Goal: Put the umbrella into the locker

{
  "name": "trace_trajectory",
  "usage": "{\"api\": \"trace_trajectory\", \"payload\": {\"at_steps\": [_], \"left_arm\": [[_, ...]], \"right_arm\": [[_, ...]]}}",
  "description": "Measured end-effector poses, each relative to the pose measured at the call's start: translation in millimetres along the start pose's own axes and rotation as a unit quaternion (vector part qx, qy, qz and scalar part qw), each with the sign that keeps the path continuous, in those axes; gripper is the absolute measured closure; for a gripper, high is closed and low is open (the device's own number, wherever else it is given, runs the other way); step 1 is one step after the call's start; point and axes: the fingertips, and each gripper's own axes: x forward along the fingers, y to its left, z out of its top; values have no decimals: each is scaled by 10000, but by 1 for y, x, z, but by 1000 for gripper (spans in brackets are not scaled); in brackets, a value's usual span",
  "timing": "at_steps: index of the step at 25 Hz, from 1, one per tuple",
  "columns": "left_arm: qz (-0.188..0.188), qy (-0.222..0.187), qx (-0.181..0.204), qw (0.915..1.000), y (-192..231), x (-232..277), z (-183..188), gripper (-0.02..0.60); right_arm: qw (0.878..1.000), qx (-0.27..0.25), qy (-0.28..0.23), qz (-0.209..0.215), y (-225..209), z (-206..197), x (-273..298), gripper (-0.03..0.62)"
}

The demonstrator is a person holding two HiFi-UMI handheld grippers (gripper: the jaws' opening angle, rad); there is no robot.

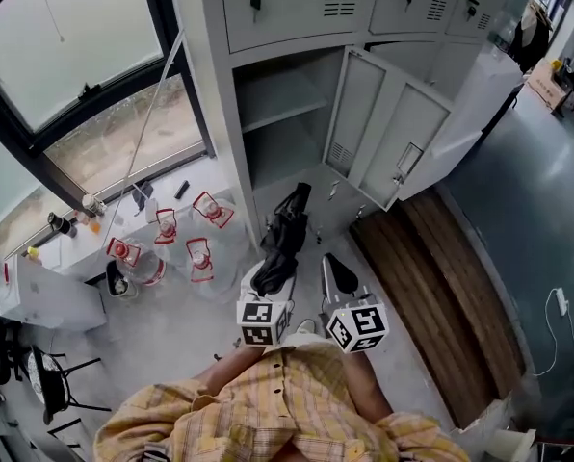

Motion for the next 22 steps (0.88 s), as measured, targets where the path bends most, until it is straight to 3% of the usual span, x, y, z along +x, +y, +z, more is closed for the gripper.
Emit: {"api": "trace_trajectory", "payload": {"at_steps": [10, 22], "left_arm": [[558, -122, -229, 9981, -6, 72, 25, 336], [906, -116, -316, 9953, 15, 103, 34, 336]], "right_arm": [[9988, -6, 37, 494, -67, 17, 48, 595], [9969, 161, 163, 747, -82, 7, 79, 595]]}}
